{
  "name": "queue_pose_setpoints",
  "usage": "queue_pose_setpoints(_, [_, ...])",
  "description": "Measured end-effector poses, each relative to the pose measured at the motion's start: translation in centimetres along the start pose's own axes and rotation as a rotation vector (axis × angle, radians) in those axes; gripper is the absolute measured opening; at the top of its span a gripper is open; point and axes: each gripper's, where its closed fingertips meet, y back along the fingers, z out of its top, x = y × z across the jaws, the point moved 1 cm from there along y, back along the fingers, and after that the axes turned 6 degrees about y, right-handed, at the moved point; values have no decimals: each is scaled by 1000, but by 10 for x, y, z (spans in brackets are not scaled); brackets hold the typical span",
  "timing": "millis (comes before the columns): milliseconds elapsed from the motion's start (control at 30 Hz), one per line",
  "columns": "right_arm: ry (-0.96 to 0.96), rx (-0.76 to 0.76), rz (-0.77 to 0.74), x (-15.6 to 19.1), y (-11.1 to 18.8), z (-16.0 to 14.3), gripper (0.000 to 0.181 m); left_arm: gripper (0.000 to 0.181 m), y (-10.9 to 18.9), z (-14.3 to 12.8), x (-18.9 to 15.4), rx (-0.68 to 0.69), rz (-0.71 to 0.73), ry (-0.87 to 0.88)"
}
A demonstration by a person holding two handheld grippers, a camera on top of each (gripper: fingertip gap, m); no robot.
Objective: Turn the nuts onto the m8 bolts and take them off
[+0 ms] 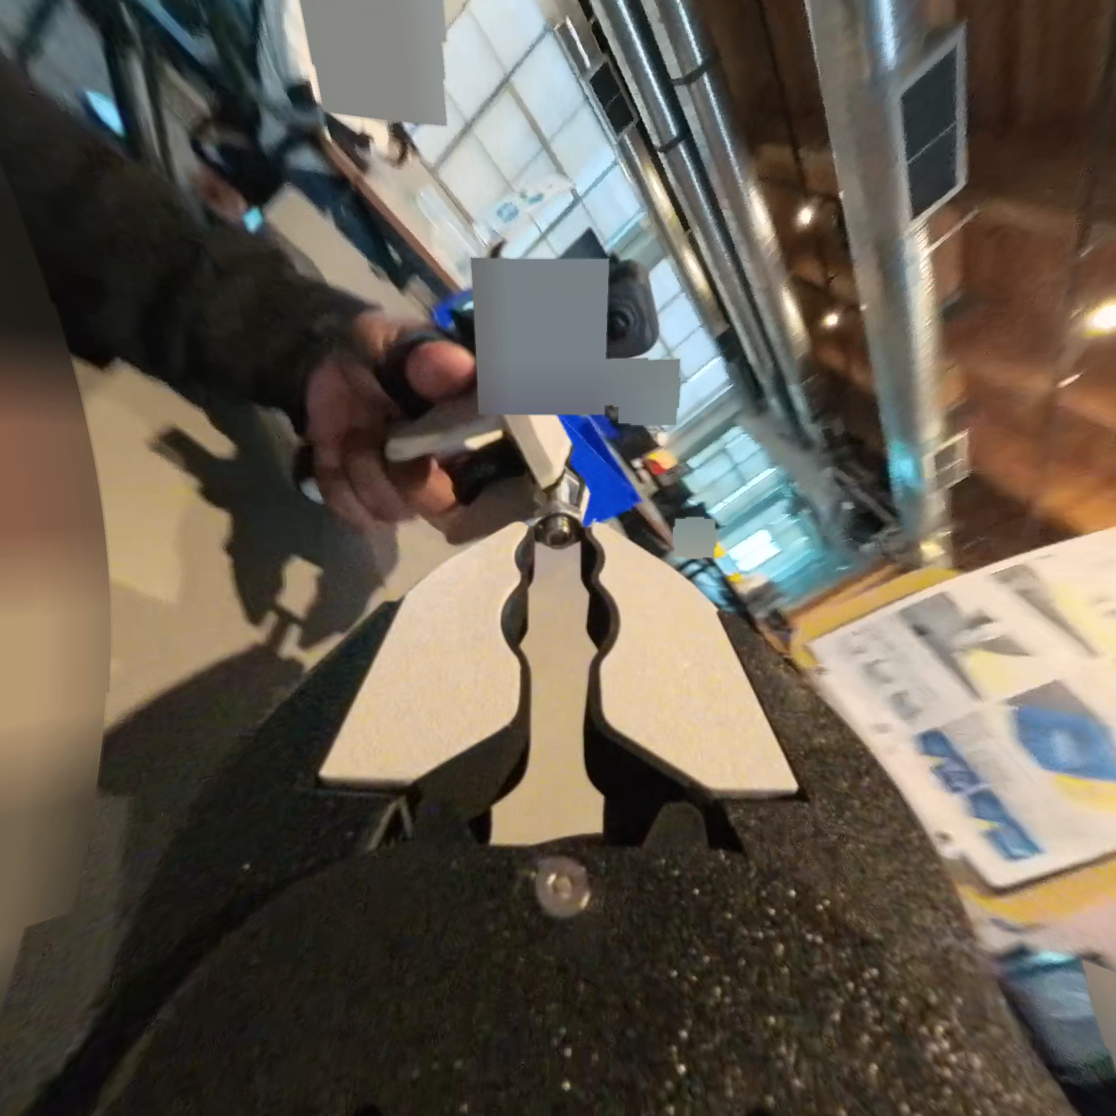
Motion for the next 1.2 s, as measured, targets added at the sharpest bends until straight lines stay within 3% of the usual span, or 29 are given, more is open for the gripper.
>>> queue_pose_setpoints(67, [102, 42, -12, 2, -1, -6, 17, 14, 2, 0, 5, -3, 17, 35])
queue_pose_setpoints(133, [68, 43, -4, 2, -3, -6, 29, 14, 3, 5, 4, -32, 32, -11])
queue_pose_setpoints(400, [-525, -76, 95, -14, 0, 8, 38, 14, 5, 16, -3, -86, 96, -266])
queue_pose_setpoints(600, [-656, -104, 135, -15, 3, 11, 31, 14, 0, 14, -5, -68, 107, -324])
queue_pose_setpoints(767, [-487, -48, 115, -6, -2, 8, 15, 14, -1, 9, -5, -39, 85, -274])
queue_pose_setpoints(967, [62, 25, -32, -1, -2, 1, 15, 14, 0, 1, 2, -2, -7, 52])
queue_pose_setpoints(1067, [287, 118, -104, -5, -4, -8, 22, 14, 4, 7, 5, -50, -6, 93])
queue_pose_setpoints(1200, [42, 26, -101, -13, -2, 3, 32, 14, 8, 17, 4, -103, 39, -43])
